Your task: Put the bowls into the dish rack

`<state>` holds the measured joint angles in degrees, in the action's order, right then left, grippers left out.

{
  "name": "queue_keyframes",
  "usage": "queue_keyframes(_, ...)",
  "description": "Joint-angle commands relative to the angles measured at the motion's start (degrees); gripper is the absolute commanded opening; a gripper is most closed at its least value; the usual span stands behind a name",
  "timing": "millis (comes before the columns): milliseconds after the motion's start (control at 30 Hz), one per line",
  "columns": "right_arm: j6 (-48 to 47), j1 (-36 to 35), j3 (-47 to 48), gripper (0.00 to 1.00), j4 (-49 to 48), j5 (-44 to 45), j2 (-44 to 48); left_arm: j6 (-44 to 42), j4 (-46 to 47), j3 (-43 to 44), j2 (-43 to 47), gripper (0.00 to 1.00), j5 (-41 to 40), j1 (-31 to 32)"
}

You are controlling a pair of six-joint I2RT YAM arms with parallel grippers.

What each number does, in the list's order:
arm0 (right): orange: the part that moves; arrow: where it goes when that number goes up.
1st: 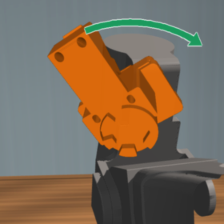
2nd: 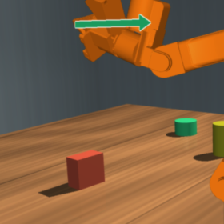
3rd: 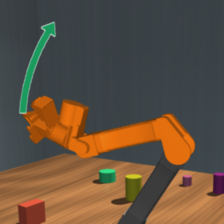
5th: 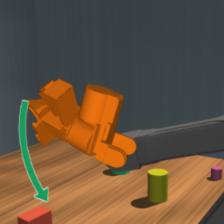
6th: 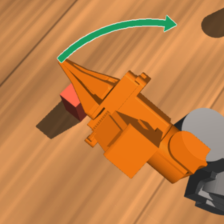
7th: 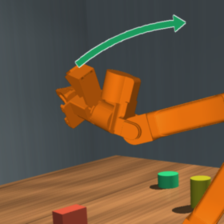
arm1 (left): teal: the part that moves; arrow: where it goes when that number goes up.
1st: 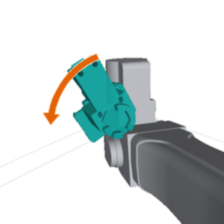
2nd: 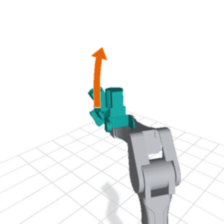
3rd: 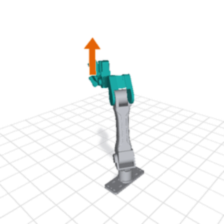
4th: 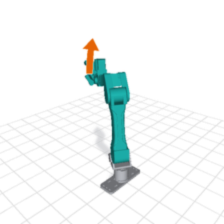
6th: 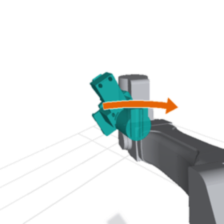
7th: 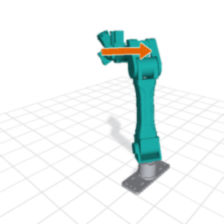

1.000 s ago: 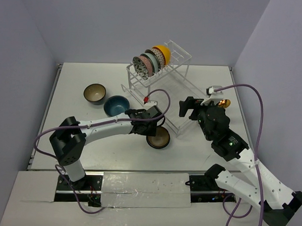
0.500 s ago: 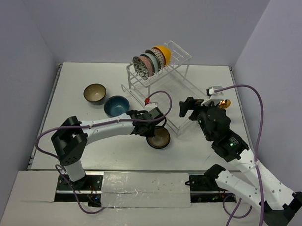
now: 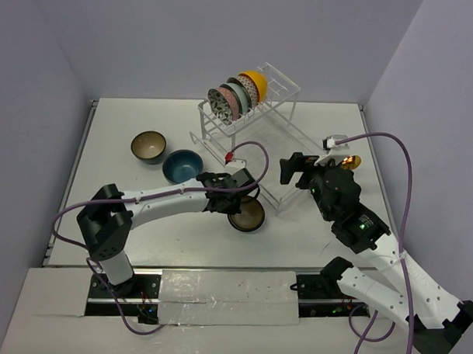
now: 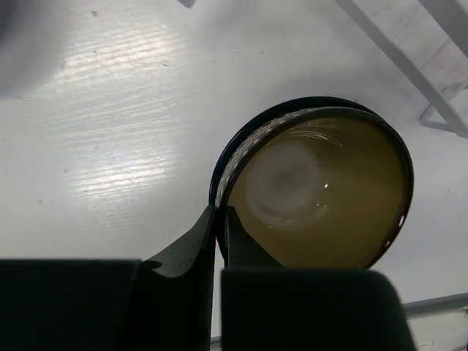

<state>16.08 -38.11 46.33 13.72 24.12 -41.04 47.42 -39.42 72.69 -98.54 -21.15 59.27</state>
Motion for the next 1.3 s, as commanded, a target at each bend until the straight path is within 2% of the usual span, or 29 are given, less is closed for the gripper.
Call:
queue_keyframes(0,0.45,-0.12,-0.53,0.99,-2.2,-0.82,0.34,-0.92,-1.89,0.1,6.25,0.0,-6.18,-0.03)
queue_keyframes(267,-0.08,-0.04,0.26,0.96,-2.2,-6.0,-1.32,-2.15,3.2,-4.83,16.52,0.0,-8.12,-0.73)
queue_keyframes(400,-1.83,-0.12,1.92,0.88,-1.41,-12.33,-2.55,-2.59,5.4,-5.19,20.05,0.0,-8.73,-0.99)
queue_keyframes(667,-0.96,-1.97,8.42,0.86,4.21,-23.23,-12.39,-3.73,4.44,-2.38,23.22,0.0,-12.86,-2.31)
queue_keyframes(900,-0.26,-7.58,13.87,0.83,8.52,-21.49,-21.62,-5.49,4.53,-0.7,23.92,0.0,-14.53,-3.19)
queue_keyframes(1267,1.76,-9.09,16.34,0.65,7.99,-20.52,-29.97,-5.58,5.93,-2.28,26.47,0.0,-13.92,-3.37)
